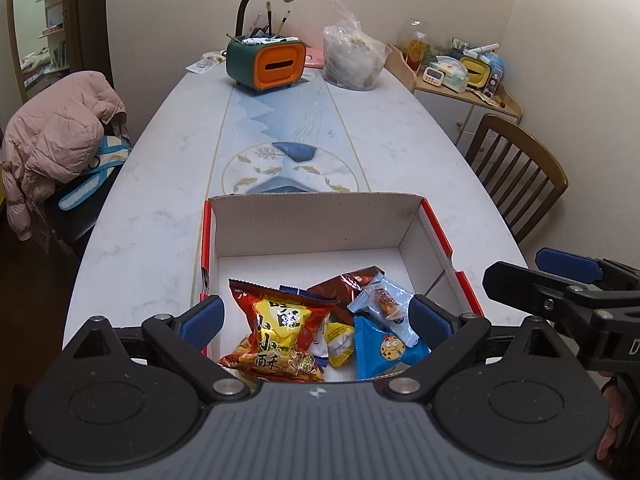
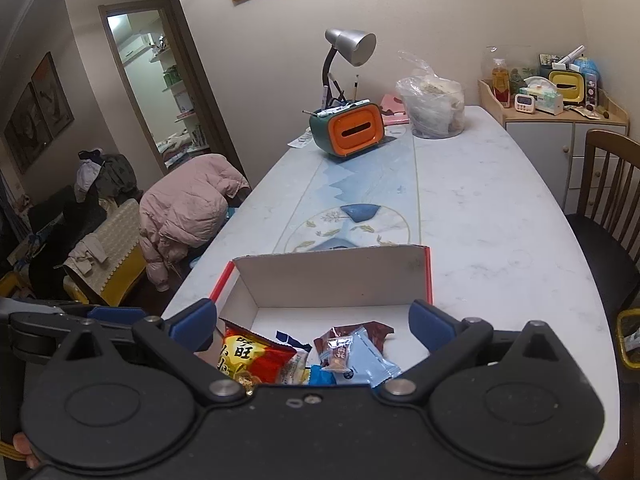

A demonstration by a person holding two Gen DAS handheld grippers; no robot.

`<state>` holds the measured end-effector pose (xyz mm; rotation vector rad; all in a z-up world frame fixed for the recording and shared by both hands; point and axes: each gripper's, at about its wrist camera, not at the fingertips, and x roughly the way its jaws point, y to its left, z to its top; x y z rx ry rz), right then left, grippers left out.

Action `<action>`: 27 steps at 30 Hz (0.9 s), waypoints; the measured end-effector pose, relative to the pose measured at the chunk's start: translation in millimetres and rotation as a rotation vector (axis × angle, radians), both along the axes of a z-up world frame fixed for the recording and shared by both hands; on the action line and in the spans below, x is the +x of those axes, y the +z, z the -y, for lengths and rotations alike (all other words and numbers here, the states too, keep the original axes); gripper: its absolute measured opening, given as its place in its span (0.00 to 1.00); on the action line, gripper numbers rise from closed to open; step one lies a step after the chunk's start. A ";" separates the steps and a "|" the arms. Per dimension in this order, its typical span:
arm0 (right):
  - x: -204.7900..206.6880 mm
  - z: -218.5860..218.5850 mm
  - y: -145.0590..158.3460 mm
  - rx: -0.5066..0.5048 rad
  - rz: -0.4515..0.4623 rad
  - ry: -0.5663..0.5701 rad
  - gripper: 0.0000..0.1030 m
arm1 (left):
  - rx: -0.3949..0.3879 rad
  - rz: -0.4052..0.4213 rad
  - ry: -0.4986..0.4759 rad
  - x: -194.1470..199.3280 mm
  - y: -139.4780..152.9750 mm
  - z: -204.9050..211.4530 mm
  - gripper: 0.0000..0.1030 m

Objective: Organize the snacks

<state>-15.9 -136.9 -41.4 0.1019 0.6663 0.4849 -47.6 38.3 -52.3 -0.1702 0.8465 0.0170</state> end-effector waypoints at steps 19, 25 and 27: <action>-3.3 -3.2 -0.8 -0.027 0.000 0.003 1.00 | 0.029 -0.004 -0.010 -5.5 0.3 6.3 0.96; -4.1 -3.0 -0.5 -0.026 0.000 0.000 1.00 | 0.033 -0.002 -0.016 -7.3 1.3 7.5 0.96; -3.0 -2.2 0.8 -0.027 0.000 -0.002 1.00 | 0.037 -0.006 -0.016 -7.5 1.4 9.0 0.96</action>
